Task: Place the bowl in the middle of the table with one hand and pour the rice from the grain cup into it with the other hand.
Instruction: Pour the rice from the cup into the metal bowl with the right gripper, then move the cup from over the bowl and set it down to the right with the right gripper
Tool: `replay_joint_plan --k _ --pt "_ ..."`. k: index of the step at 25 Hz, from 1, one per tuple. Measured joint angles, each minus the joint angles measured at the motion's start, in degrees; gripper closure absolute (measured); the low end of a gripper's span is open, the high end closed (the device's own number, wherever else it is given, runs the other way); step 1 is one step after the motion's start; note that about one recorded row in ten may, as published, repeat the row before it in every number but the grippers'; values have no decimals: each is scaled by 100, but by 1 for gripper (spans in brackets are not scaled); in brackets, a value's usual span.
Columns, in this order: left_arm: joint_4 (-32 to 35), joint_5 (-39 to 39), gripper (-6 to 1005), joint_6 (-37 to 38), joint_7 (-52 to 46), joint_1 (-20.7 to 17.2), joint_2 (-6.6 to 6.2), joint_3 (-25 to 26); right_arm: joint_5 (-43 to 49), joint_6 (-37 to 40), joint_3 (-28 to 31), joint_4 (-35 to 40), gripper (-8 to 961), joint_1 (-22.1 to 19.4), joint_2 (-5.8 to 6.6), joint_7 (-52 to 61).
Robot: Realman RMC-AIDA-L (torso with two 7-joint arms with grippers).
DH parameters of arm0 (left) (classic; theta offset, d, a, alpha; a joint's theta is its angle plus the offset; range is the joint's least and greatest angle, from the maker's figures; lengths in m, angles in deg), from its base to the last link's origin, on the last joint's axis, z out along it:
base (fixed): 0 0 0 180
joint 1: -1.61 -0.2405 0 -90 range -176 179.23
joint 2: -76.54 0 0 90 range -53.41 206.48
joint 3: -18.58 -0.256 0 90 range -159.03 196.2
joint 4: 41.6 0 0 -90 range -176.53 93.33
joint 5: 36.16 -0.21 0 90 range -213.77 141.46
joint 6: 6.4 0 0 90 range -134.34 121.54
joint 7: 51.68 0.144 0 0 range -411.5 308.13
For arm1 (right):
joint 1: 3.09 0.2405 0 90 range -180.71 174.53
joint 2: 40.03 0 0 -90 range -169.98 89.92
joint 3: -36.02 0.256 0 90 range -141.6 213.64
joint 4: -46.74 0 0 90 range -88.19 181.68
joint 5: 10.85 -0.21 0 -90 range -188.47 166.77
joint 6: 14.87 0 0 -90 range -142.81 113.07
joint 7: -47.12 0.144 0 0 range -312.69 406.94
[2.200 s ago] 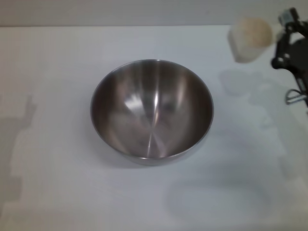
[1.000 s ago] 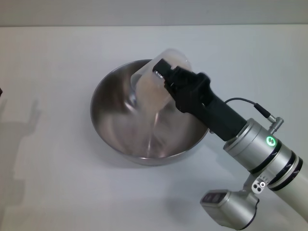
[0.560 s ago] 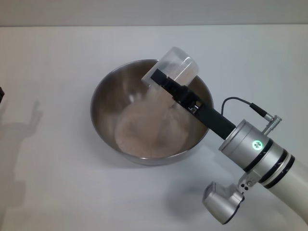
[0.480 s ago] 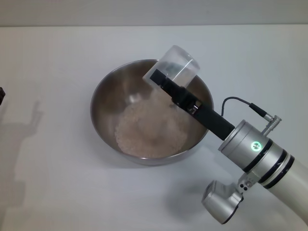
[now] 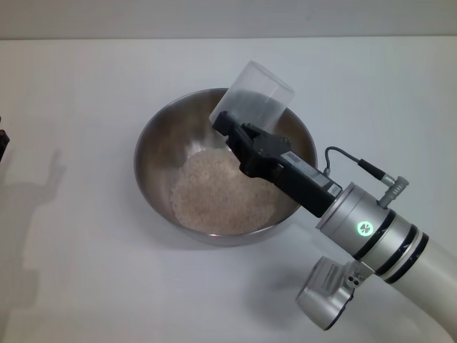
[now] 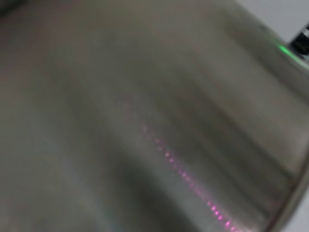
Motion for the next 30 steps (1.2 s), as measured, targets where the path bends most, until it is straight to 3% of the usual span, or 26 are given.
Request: replay_joint_plan --k 5,9,15,21,30 --pt "-2 0 186 0 -63 0 0 -4 0 -38 23 -84 936 -1 0 -78" --pt "-2 -1 186 5 -67 5 0 -5 -40 76 164 -439 936 -92 0 1008" --pt "-2 0 186 8 -70 17 0 -26 -158 543 732 -1091 936 -499 0 3873" --pt "-2 0 186 4 -70 33 0 -48 -1536 1332 919 -1603 936 -836 3 6725" --pt "-1 0 186 0 -70 52 0 -99 -2897 1472 1001 -220 937 -917 30 11388"
